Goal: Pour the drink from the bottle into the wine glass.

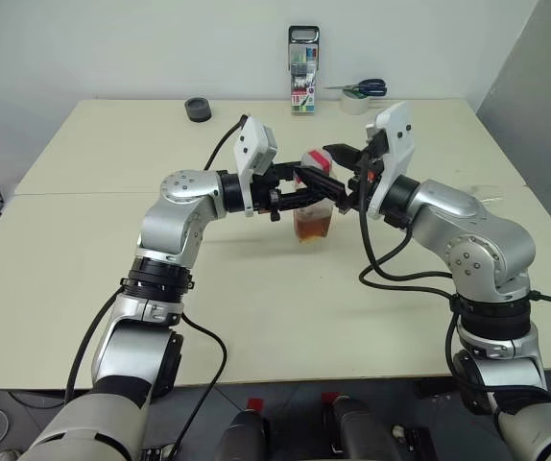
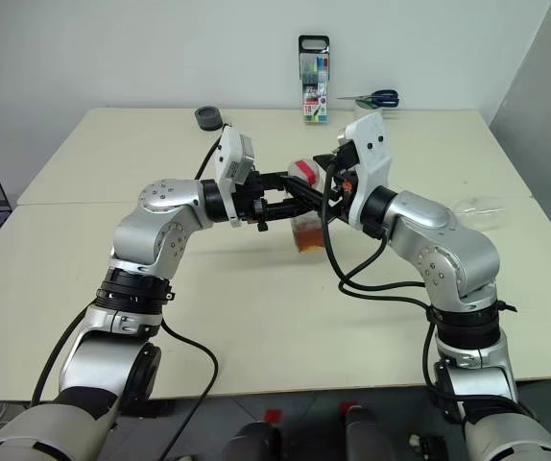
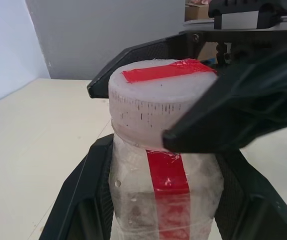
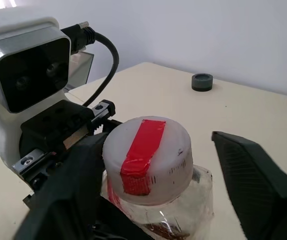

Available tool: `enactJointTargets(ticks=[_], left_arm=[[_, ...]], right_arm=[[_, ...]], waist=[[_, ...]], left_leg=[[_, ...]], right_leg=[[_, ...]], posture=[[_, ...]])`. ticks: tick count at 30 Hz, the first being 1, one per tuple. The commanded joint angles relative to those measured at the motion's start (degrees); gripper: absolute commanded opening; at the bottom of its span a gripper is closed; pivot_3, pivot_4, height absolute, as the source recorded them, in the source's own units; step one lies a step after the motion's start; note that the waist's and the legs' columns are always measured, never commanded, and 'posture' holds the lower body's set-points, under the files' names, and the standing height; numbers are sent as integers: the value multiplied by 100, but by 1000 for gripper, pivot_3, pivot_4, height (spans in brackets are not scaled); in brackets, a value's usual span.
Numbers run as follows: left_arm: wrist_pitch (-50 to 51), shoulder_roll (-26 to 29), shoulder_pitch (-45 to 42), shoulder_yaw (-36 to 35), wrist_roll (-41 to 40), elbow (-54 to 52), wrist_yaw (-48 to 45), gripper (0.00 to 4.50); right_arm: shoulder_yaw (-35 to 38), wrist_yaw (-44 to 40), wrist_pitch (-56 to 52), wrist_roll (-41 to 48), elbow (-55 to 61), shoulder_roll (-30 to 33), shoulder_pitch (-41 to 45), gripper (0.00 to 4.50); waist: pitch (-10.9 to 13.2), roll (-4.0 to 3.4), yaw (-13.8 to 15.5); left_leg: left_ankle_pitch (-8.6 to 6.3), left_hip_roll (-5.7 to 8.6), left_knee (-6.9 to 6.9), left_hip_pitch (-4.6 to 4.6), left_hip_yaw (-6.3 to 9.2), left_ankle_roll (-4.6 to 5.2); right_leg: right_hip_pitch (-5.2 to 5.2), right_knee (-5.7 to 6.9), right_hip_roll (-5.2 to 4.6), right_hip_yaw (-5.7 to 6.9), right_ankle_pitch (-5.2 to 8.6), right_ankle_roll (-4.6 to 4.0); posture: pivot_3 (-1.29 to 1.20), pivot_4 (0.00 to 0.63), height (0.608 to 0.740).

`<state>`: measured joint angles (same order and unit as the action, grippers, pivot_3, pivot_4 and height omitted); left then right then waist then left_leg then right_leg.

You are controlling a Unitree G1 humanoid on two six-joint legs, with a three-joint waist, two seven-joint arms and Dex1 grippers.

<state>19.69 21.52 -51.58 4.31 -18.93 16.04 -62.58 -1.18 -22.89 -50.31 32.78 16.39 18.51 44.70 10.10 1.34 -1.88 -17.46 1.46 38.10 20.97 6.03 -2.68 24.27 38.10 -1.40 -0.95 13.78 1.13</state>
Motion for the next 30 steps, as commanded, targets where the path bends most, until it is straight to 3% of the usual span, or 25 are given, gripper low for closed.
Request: enactJointTargets(ticks=[1,2,11,14,18,21,24,29,30], left_arm=[[-51,19,-162,-63,-65,-330,52,2136],[-49,21,-159,-63,-65,-333,62,2136],[117,45,-120,-63,-164,-492,41,2136],[452,74,-164,-65,-399,-727,-151,2136],[1362,278,-328,77,-1085,-1492,-777,2136],[1707,367,-421,85,-1307,-1667,-963,2136],[1890,430,-417,63,-1431,-1800,-1067,2136],[1846,443,-332,-26,-1340,-1761,-934,2136],[1793,456,-296,-34,-1293,-1728,-920,2136]], right_arm=[[197,-57,184,34,118,5,167,2227],[224,-72,188,47,126,4,165,1983],[139,-414,368,83,103,58,187,1964],[94,-1303,262,578,3,211,455,1964],[-595,-3651,115,851,-682,946,1048,1964],[-603,-4299,-99,1008,-1257,957,1435,1964],[-569,-4546,-60,863,-1610,920,1676,1964],[-87,-4201,-76,754,-1663,1104,1568,1964],[115,-4025,-240,860,-1534,1181,1469,2314]], waist=[[0,0,0],[0,0,0],[0,0,0],[0,0,-2],[5,-6,-16],[5,-5,-28],[5,-5,-29],[5,-5,-15],[5,-5,-6]], left_leg=[[0,0,0,0,0,0],[0,0,0,0,1,0],[0,0,0,0,0,0],[0,1,0,0,-1,0],[-1,0,-1,2,-1,2],[-2,-3,-2,-4,-12,5],[-12,-4,0,-7,-13,22],[-1,-4,1,-3,2,2],[-1,-3,1,-2,2,1]], right_leg=[[0,0,0,0,0,0],[0,0,0,0,0,0],[0,0,1,0,0,0],[0,0,3,-1,0,0],[-1,-5,7,3,0,0],[-9,-7,11,7,0,0],[-10,-1,11,5,0,0],[-5,-3,7,4,0,0],[-4,-4,6,3,0,0]], posture=[[0,150,740],[0,150,740],[0,150,740],[0,150,740],[0,150,740],[0,150,740],[0,150,740],[0,150,740],[0,150,740]])
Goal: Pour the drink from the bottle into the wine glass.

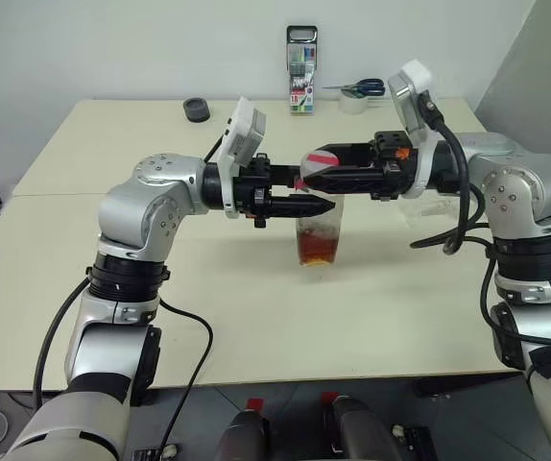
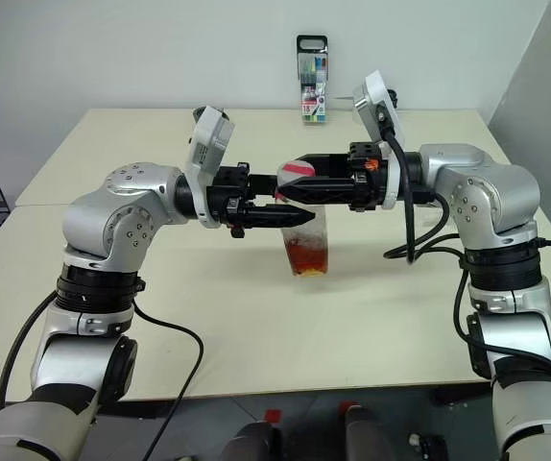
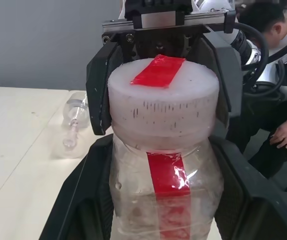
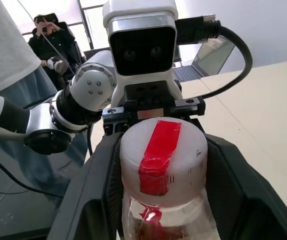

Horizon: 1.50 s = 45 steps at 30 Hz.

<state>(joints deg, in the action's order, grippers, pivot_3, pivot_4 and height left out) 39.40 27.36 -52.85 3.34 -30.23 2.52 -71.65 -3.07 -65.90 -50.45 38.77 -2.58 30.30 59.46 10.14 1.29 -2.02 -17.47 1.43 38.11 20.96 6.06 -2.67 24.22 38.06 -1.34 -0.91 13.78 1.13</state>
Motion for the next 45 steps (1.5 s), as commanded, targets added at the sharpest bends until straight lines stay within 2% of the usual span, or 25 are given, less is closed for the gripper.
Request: enactJointTargets(ticks=[1,6,11,16,19,25,28,33,34,42,44,45], left_arm=[[-210,-119,-142,58,-135,-364,-5,2136],[-440,-139,-77,19,20,-148,230,2136],[-612,-162,-74,59,94,22,324,2136],[-783,-190,-144,120,201,217,311,2136],[-831,-215,-185,131,234,298,320,2136],[-891,-218,-236,173,272,396,290,2136],[-889,-214,-243,174,284,394,276,2136],[-865,-197,-275,160,286,370,247,2136],[-867,-192,-272,159,286,364,243,2136],[-807,-135,-166,149,247,174,268,2136],[-786,-114,-146,149,224,118,248,2136],[-751,-99,-146,155,190,81,204,2136]], right_arm=[[431,395,-335,336,462,51,-76,2678],[810,1141,-424,327,1486,351,-712,4269],[1183,2439,-599,505,2481,-10,-1174,4269],[945,3896,-512,182,3400,-824,-1584,4269],[931,4331,-562,319,3557,-1217,-1666,4269],[793,4651,-518,354,3642,-1361,-1717,4269],[671,4584,-452,276,3637,-1221,-1821,3697],[543,4472,-306,211,3595,-1036,-1943,1962],[541,4477,-272,215,3579,-1043,-1954,1844],[451,4408,-160,215,3597,-957,-2050,1851],[409,4253,-93,215,3559,-856,-2036,1851],[394,3903,-27,313,3440,-726,-1947,1851]], waist=[[0,0,18],[0,0,42],[0,0,17],[0,0,9],[0,-1,18],[0,-1,19],[0,-1,18],[0,-1,16],[0,0,16],[0,0,17],[0,0,17],[0,0,17]], left_leg=[[0,0,1,1,1,0],[0,7,3,11,6,-1],[0,4,0,7,0,0],[0,0,-2,6,-3,-1],[0,3,0,7,-1,-1],[0,8,1,8,0,0],[0,6,0,8,-1,0],[0,5,0,8,-2,1],[0,4,0,8,-2,1],[0,2,0,7,-2,1],[0,2,0,7,-2,1],[0,2,0,8,-2,1]], right_leg=[[0,0,-2,0,0,0],[4,-4,-29,4,0,0],[7,2,-30,-2,0,0],[10,5,-26,-5,0,0],[10,5,-26,-4,0,0],[9,3,-25,-3,0,0],[9,3,-17,-3,0,0],[9,3,-3,-3,0,0],[9,3,-1,-3,0,0],[9,3,0,-4,0,0],[9,3,0,-4,0,0],[9,3,0,-4,0,0]], posture=[[0,150,740],[0,150,740],[0,150,740],[0,150,740],[0,150,740],[0,150,740],[0,150,740],[0,150,740],[0,150,740],[0,150,740],[0,150,740],[0,150,740]])
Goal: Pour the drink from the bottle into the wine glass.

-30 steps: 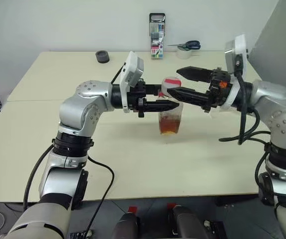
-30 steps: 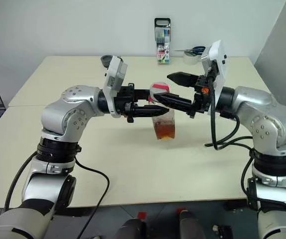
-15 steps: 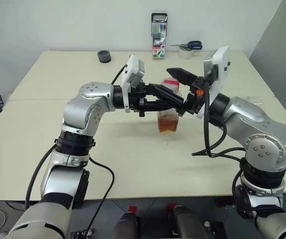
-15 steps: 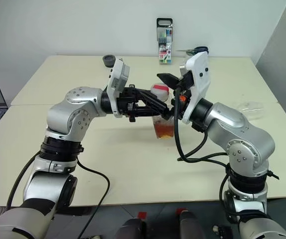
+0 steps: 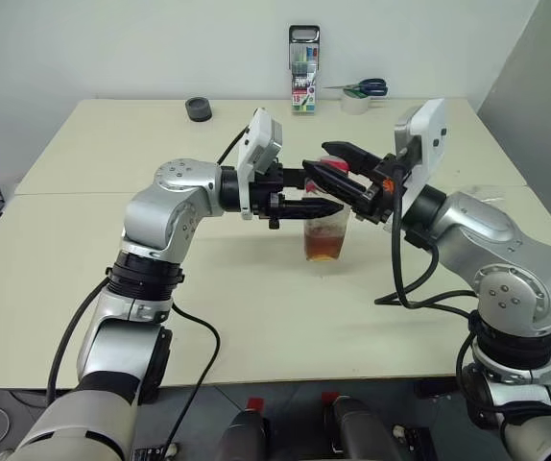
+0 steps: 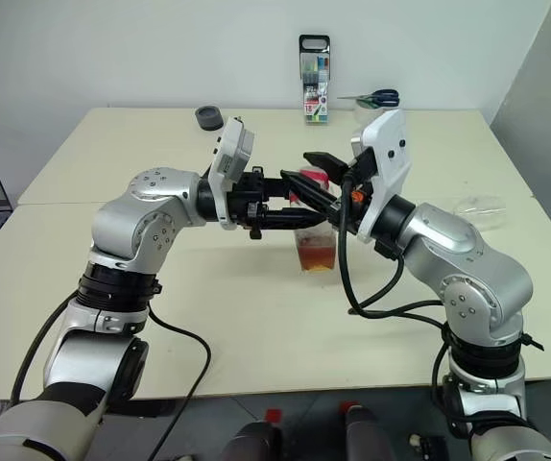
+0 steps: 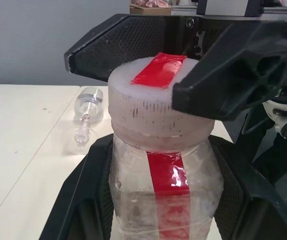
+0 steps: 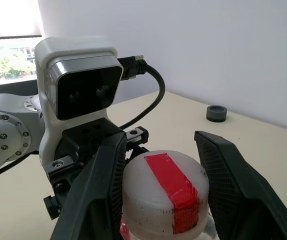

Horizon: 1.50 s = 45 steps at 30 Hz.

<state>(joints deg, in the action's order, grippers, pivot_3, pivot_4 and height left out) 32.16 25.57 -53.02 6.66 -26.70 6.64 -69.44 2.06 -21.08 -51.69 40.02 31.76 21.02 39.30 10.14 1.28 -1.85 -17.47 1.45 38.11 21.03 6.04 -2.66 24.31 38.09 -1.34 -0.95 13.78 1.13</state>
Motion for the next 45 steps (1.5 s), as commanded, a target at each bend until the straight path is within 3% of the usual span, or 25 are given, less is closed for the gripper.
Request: enactJointTargets(ticks=[1,4,7,11,16,18,19,26,33,45], left_arm=[[29,98,-129,-174,-217,-382,-77,2136],[277,114,-98,-144,-401,-574,-214,2136],[388,118,-28,-104,-489,-739,-260,2136],[471,89,-19,-130,-526,-857,-174,2136],[521,174,4,-173,-561,-941,-160,2136],[491,204,29,-186,-538,-925,-126,2136],[484,208,40,-194,-534,-927,-98,2136],[399,202,102,-184,-490,-864,6,2136],[207,151,8,-107,-334,-604,58,2136],[143,157,-95,-61,-291,-449,-68,2136]], right_arm=[[-113,-984,137,330,-167,334,192,1851],[-259,-2382,186,528,-1066,848,676,1851],[-332,-3157,195,593,-1971,981,1137,1851],[-787,-4087,911,-67,-2679,1167,1381,1851],[-501,-4249,694,110,-2608,1394,1346,3519],[-232,-3993,522,199,-2328,1538,1158,4289],[-121,-3844,439,254,-2212,1570,1092,4470],[626,-1894,-269,878,-523,1100,441,4470],[170,-225,-373,596,579,297,-137,4470],[154,333,-217,613,533,74,-92,4470]], waist=[[0,0,0],[1,-1,-7],[1,-1,-13],[1,-1,-15],[2,-1,0],[2,0,14],[2,0,19],[2,0,8],[2,-1,4],[2,-1,3]], left_leg=[[0,0,0,0,-1,0],[-1,2,1,-3,-10,3],[-14,-4,-1,-11,-18,26],[-14,-4,0,-10,-21,26],[-2,-3,2,-2,-8,5],[-1,0,2,-2,0,3],[-1,0,2,0,3,3],[-1,-5,-1,-1,3,1],[-1,-4,1,-4,1,1],[-1,-2,1,-3,0,1]], right_leg=[[0,0,0,0,0,0],[-4,0,2,-2,0,0],[-13,-3,7,5,0,0],[-12,-3,6,4,0,0],[-7,-7,1,2,0,0],[-6,-8,-3,2,0,0],[-8,-9,-4,5,0,0],[-4,-7,-19,1,0,0],[-4,-1,-19,-1,0,0],[-5,-2,0,0,0,0]], posture=[[0,150,740],[0,150,740],[0,150,740],[0,150,740],[0,150,740],[0,150,740],[0,150,740],[0,150,740],[0,150,740],[0,150,740]])
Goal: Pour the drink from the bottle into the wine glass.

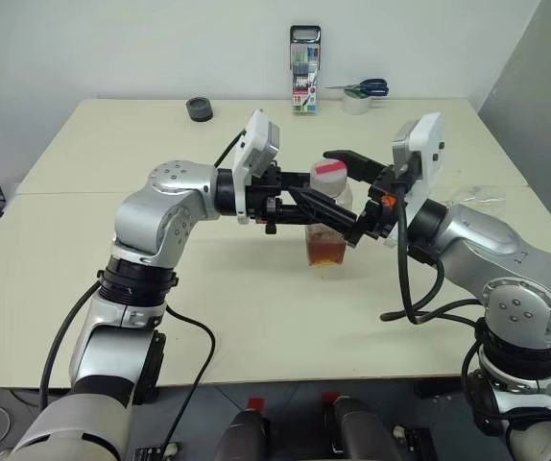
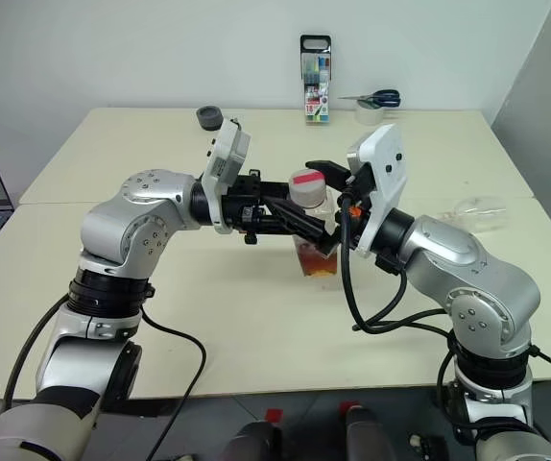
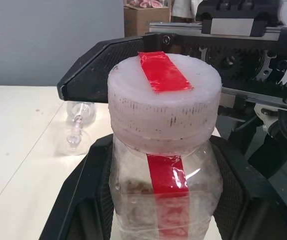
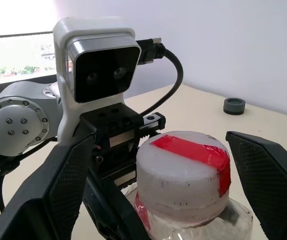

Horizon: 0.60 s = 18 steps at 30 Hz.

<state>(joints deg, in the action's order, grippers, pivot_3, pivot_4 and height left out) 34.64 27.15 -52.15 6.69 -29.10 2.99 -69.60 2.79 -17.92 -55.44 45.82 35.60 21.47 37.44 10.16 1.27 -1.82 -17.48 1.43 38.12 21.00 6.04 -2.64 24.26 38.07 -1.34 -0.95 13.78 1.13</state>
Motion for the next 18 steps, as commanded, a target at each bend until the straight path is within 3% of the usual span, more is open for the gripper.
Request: enactJointTargets(ticks=[1,3,8,9,18], left_arm=[[-102,3,-184,-64,-50,-87,-53,2136],[-99,10,-186,-66,-47,-84,-56,2136],[-87,43,-156,-79,-43,-106,-61,2136],[-85,46,-151,-79,-41,-111,-62,2136],[-54,96,-105,-101,-45,-175,-67,2136]], right_arm=[[77,7,170,27,148,42,80,4309],[88,0,186,34,130,49,75,3920],[127,11,232,17,73,72,114,2107],[130,6,241,10,59,89,121,1915],[175,-174,327,-27,-87,267,104,1925]], waist=[[0,0,0],[0,0,0],[0,0,-1],[0,0,-1],[0,0,-1]], left_leg=[[0,0,0,0,0,0],[0,0,0,0,0,0],[0,0,0,0,-1,1],[0,0,0,0,-1,1],[0,0,0,0,-1,1]], right_leg=[[0,0,0,0,0,0],[0,0,1,0,0,0],[0,0,1,0,0,0],[0,0,1,0,0,0],[0,0,2,0,0,0]], posture=[[0,150,740],[0,150,740],[0,150,740],[0,150,740],[0,150,740]])
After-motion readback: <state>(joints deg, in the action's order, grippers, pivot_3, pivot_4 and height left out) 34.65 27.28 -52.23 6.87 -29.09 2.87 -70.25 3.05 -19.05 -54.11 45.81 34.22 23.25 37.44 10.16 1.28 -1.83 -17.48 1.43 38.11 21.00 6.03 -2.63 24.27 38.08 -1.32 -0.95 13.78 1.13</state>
